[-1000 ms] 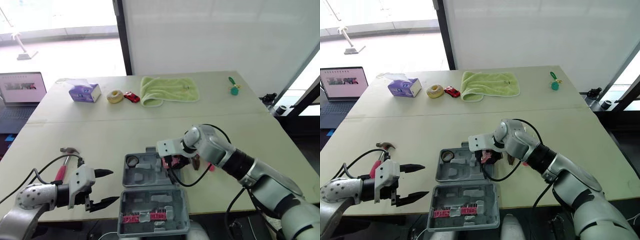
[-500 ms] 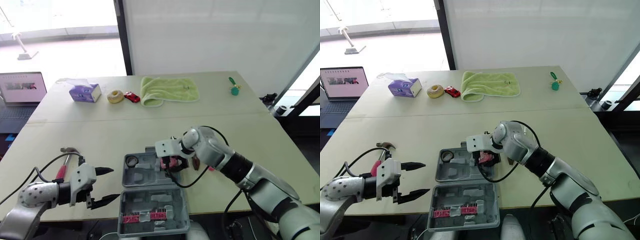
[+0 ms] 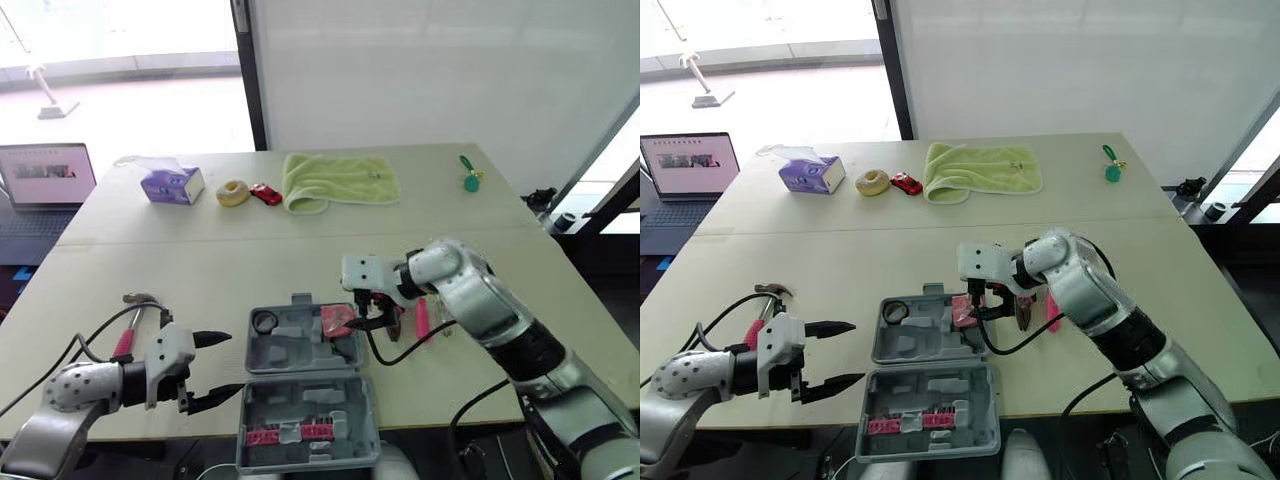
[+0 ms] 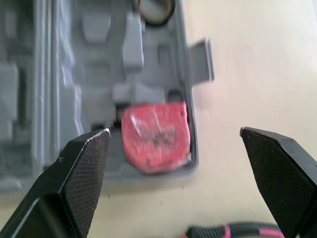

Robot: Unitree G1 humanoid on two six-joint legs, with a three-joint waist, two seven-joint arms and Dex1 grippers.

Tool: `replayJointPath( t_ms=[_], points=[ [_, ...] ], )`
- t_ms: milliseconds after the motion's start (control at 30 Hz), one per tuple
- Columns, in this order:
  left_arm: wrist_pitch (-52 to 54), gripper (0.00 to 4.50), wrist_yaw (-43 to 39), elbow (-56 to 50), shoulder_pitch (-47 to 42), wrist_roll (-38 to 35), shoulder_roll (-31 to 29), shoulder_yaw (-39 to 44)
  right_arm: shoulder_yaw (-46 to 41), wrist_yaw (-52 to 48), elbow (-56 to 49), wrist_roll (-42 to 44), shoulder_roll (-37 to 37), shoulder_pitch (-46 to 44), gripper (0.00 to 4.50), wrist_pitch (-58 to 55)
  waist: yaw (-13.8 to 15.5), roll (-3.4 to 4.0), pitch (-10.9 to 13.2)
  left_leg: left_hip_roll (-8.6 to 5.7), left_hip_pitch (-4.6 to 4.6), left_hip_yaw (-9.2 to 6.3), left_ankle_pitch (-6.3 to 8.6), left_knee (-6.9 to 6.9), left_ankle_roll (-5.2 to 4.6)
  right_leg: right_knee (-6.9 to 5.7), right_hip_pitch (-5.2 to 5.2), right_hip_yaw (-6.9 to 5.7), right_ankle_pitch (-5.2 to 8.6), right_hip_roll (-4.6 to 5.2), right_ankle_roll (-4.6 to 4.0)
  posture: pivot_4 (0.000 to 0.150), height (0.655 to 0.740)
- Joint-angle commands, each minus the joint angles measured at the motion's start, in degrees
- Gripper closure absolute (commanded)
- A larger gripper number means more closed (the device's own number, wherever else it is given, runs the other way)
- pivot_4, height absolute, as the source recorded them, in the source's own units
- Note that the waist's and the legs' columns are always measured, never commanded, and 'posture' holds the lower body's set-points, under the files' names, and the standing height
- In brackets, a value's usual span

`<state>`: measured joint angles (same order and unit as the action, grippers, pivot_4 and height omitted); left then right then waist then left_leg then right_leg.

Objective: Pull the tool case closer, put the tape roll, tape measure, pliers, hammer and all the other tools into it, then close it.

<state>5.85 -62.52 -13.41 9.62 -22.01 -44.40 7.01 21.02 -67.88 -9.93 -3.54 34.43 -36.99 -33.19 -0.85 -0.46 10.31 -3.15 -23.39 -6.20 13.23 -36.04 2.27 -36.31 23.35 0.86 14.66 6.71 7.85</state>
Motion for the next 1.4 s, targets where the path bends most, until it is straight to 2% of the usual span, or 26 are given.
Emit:
replayJointPath(
  t_ms=[33,100,267,500,733,800,867,1267,1400],
  points=[
    [-0.04,0.0,-0.78,0.27,-0.98,-1.18,-0.36,0.98,-6.33,3.71,-0.3,5.1,-2.6,1.26,0.56,-0.05,-0.26,0.0,0.0,0.0,0.0,0.0,0.0,0.0,0.0,0.0,0.0,0.0,0.0,0.0,0.0,0.15,0.74],
    [0.03,0.0,-1.26,0.96,-2.04,-1.02,-0.48,0.61,-6.27,1.93,-0.19,7.56,-2.15,3.24,1.26,0.31,-0.22,0.02,0.0,0.01,0.02,-0.01,0.0,0.01,0.0,-0.02,0.03,0.03,-0.01,0.0,-0.01,0.15,0.74],
    [0.91,0.0,-2.0,3.17,-5.84,-1.04,-0.49,0.18,-5.04,4.4,4.38,7.83,-4.22,5.99,3.84,6.5,-0.1,0.01,0.0,0.0,0.02,0.02,0.0,-0.02,0.0,-0.02,-0.02,0.0,-0.01,0.0,-0.01,0.15,0.74],
    [0.65,0.0,-2.5,4.22,-6.9,-0.61,-0.37,0.43,-3.53,6.56,15.35,6.09,-6.86,6.48,3.84,15.41,-0.25,0.01,0.0,0.0,0.03,0.02,0.0,-0.01,0.0,-0.03,0.0,0.01,-0.01,-0.01,-0.01,0.15,0.74],
    [-0.47,0.0,-2.03,4.71,-5.81,0.33,-0.73,1.27,-5.37,5.35,18.0,9.32,-7.54,5.98,3.84,16.12,-0.25,0.02,0.0,0.0,0.03,0.02,0.0,-0.01,0.0,-0.03,-0.01,0.02,-0.01,-0.01,-0.01,0.15,0.74],
    [-1.04,0.0,-2.14,5.02,-5.42,0.53,-0.6,1.09,-5.74,5.02,17.79,10.2,-7.56,5.89,3.32,15.58,-0.24,0.02,0.0,0.0,0.03,0.01,0.0,-0.01,0.0,-0.03,-0.01,0.01,-0.01,-0.02,-0.01,0.15,0.74],
    [-1.08,0.0,-2.05,5.24,-5.47,0.41,-0.49,0.89,-5.43,5.62,17.89,9.37,-7.23,5.74,2.6,16.98,-0.22,0.01,0.0,0.0,0.03,0.0,0.0,-0.01,0.0,-0.03,-0.01,0.02,-0.01,-0.01,-0.01,0.15,0.74],
    [-1.89,0.0,-2.68,6.77,-6.55,0.62,-0.94,0.77,-4.06,7.14,23.73,7.72,-8.05,7.72,2.6,19.81,-0.2,0.02,0.0,0.0,0.03,0.03,0.0,-0.03,0.0,-0.03,-0.01,0.02,-0.01,-0.02,-0.01,0.15,0.74],
    [-2.04,0.0,-2.76,7.18,-6.26,0.6,-1.23,0.95,-4.18,8.25,32.61,6.96,-9.25,9.99,2.6,25.15,-0.21,0.0,-0.04,0.0,0.06,0.05,0.0,-0.01,0.0,-0.03,-0.03,0.03,-0.01,-0.01,-0.01,0.15,0.74]
  ],
)
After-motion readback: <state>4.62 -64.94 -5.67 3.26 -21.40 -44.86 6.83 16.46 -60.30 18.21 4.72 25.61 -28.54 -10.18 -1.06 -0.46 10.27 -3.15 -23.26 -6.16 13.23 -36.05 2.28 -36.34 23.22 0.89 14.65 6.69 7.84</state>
